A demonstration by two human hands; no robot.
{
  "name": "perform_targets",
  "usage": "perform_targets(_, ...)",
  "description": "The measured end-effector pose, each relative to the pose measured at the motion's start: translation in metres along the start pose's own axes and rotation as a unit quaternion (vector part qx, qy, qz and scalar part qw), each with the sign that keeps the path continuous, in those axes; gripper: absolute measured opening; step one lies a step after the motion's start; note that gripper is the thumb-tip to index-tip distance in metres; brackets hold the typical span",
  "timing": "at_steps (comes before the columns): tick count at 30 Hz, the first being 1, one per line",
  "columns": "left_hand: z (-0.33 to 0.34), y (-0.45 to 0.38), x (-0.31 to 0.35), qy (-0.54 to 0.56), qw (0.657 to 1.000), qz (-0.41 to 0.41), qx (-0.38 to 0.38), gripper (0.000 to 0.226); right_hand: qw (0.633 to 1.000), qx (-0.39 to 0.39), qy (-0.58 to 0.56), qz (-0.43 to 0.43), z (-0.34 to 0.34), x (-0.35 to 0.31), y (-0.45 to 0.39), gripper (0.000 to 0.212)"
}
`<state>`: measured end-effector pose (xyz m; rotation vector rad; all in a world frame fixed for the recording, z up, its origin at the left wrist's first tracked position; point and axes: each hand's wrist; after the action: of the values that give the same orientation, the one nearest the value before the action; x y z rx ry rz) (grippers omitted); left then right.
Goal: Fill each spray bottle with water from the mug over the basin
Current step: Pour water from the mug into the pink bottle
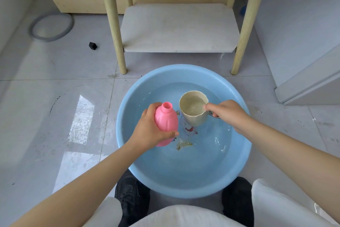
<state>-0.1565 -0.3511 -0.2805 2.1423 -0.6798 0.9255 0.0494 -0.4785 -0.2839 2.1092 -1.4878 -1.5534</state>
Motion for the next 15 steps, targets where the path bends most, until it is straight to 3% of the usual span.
perform_targets(6,0.006,-0.001,0.006,0.016,0.999,0.031,0.001,0.082,0.995,0.038,-0.054,-0.071,-0.008,-0.018,0.025,0.052)
perform_targets(15,0.01,-0.006,0.011,0.012,0.999,0.04,-0.002,0.095,0.975,0.135,0.011,-0.175,-0.016,-0.036,0.042,0.052)
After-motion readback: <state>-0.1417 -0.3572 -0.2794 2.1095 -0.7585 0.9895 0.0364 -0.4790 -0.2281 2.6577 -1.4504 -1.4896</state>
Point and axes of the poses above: each hand's wrist, its own y-axis away from the middle knuckle, its own z-axis out of the palm, x = y × z, and after that the axes turned 2 degrees about -x, right-handed
